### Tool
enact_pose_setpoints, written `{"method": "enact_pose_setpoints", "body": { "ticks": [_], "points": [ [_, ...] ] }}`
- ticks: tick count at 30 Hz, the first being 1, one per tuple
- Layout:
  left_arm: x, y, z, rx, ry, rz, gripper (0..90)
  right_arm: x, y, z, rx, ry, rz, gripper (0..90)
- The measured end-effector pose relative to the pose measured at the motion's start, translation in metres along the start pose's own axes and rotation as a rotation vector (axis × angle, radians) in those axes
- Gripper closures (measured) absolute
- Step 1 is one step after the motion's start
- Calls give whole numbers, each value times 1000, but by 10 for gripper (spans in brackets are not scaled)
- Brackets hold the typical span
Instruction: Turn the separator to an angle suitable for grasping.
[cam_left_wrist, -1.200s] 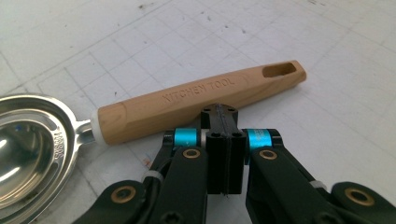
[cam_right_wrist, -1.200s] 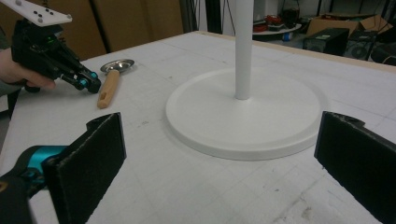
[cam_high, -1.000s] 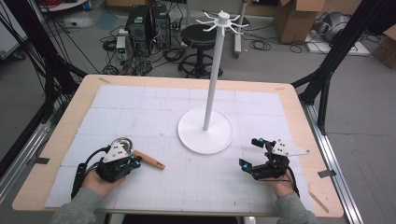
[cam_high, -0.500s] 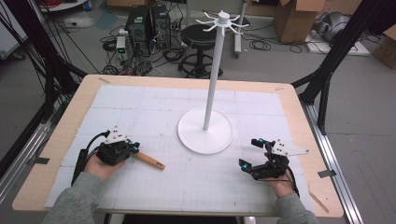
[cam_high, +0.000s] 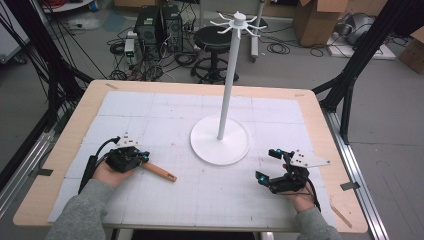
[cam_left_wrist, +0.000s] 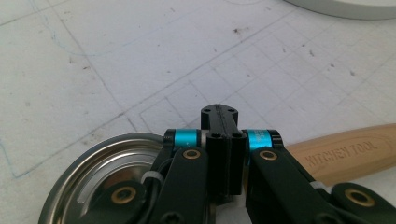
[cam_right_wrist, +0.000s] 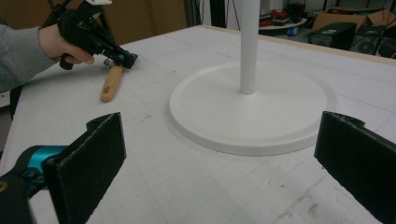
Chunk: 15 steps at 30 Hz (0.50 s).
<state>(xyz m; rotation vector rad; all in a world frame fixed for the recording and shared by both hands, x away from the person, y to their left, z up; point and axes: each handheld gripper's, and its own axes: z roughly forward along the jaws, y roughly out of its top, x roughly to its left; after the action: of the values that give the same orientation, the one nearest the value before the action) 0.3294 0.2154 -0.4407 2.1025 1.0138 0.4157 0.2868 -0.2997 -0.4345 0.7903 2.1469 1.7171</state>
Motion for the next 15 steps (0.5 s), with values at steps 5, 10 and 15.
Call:
{"method": "enact_pose_setpoints", "body": {
  "ticks": [5, 10, 15],
  "points": [
    [2, 0, 5, 6, -6, -5, 898, 0, 0, 0, 1, 3, 0, 12],
    [5, 1, 6, 5, -15, -6, 898, 0, 0, 0, 3, 6, 5, 11],
    [1, 0, 5, 11, 10, 44, 899, -1, 0, 0, 1, 4, 5, 12]
  ]
}}
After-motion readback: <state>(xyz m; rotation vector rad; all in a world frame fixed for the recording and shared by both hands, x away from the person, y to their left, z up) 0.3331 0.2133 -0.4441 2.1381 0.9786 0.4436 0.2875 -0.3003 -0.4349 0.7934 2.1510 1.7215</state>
